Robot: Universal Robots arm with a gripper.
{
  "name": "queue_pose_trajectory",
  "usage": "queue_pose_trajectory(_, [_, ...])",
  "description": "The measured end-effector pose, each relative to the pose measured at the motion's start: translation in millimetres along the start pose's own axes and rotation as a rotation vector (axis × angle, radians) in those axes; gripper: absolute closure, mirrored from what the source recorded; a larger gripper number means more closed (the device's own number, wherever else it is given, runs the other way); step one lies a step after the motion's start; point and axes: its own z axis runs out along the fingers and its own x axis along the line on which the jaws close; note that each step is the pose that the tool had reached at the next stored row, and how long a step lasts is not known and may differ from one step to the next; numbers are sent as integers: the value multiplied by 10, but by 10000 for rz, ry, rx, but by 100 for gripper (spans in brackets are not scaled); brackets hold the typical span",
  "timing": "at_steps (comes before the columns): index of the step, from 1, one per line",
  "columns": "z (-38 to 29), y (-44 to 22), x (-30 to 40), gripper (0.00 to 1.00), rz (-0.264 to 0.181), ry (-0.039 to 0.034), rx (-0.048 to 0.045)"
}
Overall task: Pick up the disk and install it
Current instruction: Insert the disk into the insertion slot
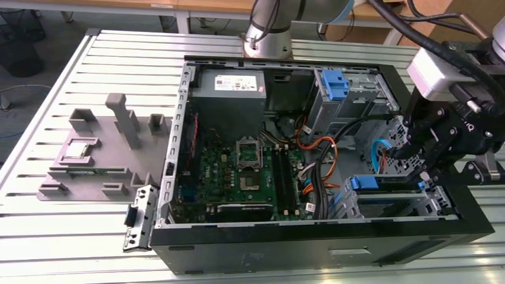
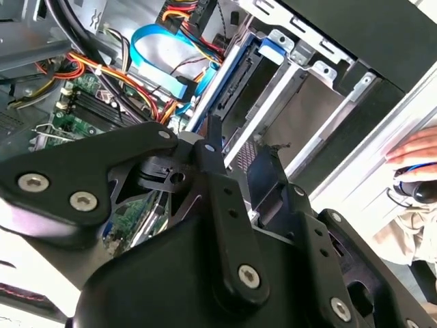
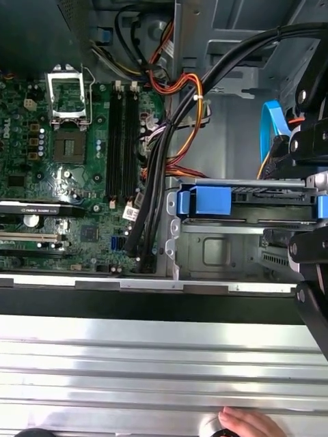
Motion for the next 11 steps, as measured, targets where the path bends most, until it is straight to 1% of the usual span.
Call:
queue_pose_trajectory(1, [19,2,1,58,0,-1,3])
queue_pose_trajectory(2, [52,3,2,58,-2,0,9])
queue_pose_trajectory(11, [59,3,-3,58,-3,-2,17])
